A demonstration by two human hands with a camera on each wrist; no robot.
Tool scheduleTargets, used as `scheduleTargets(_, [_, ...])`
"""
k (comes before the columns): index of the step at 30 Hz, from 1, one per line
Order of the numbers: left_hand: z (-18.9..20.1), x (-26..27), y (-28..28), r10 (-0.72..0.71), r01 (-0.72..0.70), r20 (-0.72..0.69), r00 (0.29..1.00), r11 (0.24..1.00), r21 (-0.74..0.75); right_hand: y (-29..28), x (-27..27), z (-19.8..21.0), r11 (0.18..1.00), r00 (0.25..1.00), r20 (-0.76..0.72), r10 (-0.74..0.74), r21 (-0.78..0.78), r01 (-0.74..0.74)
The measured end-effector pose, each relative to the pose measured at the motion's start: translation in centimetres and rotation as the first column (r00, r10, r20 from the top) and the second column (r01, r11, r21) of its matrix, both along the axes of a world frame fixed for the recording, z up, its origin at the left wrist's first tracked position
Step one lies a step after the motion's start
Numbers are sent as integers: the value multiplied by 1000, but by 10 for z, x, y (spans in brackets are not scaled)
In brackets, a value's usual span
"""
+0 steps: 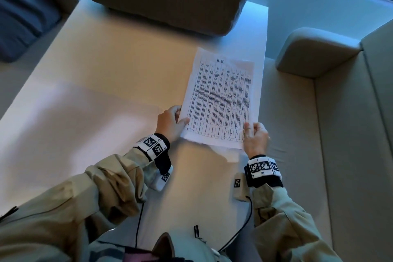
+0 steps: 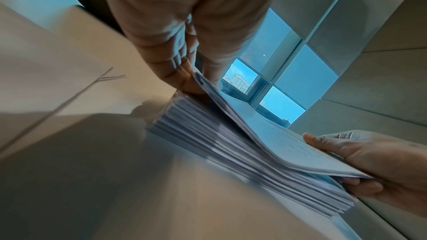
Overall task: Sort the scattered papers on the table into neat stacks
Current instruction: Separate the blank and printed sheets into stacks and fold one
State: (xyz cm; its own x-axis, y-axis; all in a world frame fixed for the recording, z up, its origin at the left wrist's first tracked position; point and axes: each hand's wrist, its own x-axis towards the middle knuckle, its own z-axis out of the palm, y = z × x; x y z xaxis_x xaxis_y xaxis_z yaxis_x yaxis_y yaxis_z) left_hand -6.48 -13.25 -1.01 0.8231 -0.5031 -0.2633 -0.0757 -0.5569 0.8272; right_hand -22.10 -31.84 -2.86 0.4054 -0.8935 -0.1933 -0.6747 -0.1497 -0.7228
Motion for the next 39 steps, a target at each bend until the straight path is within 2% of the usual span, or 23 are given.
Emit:
scheduleTargets(11, [1, -2, -1, -47, 40, 85, 995, 996, 80, -1, 1, 4, 999, 994, -110, 3, -48, -8])
scheduleTargets(14, [-2, 0, 0, -21, 13, 70, 997, 994, 105, -1, -2, 6, 997, 988, -151, -15, -81, 3])
scheduleTargets(22, [1, -7, -11, -43, 46, -35, 998, 993, 111, 1, 1, 9, 999, 998, -58, -5, 52, 8])
scheduleTargets(28, [3, -7, -11, -62, 73, -85, 994, 989, 131, -3, 4, 9, 996, 1000, -12, -16, 83, 17])
scheduleTargets(33, [4, -7, -11, -36, 51, -109, 993, 990, 133, -11, 1, 11, 998, 999, -42, -14, 66, 17])
scheduleTargets(37, [10, -16, -15, -60, 71, -100, 993, 991, 116, -4, 5, 8, 996, 994, -86, 60, 68, -54])
scheduleTargets(39, [10, -15, -16, -54, 66, -97, 994, 990, 121, -5, 7, 11, 996, 997, -62, 37, 84, -31])
